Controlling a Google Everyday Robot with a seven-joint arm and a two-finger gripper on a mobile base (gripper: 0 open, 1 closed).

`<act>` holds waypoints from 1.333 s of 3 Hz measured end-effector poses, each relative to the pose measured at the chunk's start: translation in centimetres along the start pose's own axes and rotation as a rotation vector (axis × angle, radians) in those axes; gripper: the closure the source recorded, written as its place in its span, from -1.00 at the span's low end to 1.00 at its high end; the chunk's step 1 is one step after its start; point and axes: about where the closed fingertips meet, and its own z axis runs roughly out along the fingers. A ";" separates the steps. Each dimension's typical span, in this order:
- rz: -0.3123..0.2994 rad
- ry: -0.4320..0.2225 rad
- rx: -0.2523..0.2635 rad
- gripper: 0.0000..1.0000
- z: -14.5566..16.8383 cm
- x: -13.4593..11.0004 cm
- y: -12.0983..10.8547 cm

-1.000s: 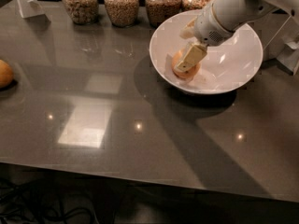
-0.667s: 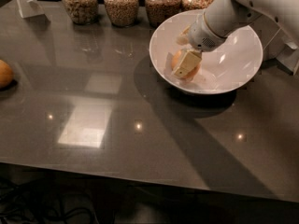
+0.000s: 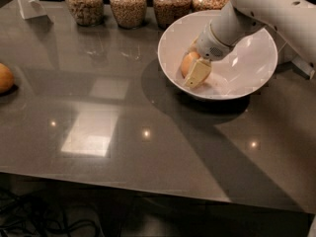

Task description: Pick orange from white bowl

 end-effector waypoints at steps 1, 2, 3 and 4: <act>0.018 0.039 0.007 -0.44 0.6 1.3 -1.2; 0.019 0.073 0.017 -0.06 0.5 2.2 -2.0; 0.011 0.090 0.012 0.40 -0.9 2.4 -1.6; 0.021 0.066 -0.007 0.87 -3.2 2.2 -0.3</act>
Offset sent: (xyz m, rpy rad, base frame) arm 0.0265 -0.0380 -0.0059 -0.1030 0.0001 -0.0650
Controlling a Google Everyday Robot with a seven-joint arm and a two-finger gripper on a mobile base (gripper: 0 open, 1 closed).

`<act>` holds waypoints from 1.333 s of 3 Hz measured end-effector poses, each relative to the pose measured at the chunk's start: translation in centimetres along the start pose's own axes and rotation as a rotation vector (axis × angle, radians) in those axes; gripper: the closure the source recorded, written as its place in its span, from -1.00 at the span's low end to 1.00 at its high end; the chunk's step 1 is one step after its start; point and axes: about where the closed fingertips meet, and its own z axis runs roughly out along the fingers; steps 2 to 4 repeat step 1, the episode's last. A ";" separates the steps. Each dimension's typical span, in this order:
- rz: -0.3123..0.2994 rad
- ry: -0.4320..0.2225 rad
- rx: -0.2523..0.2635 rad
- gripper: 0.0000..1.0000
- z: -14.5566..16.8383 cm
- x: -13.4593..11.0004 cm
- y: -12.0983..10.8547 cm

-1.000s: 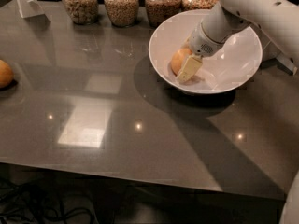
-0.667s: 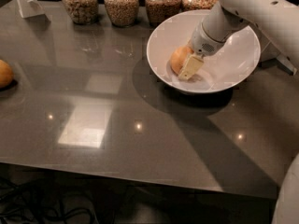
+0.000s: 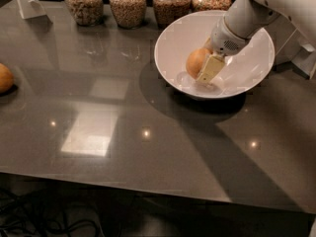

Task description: Pick orange from white bowl

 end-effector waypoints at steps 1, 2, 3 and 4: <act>0.007 -0.117 -0.020 1.00 -3.4 0.2 1.6; 0.007 -0.117 -0.020 1.00 -3.4 0.2 1.6; 0.007 -0.117 -0.020 1.00 -3.4 0.2 1.6; 0.007 -0.117 -0.020 1.00 -3.4 0.2 1.6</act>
Offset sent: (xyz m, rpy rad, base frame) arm 0.0000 0.0000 0.0000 0.0000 0.0000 0.0000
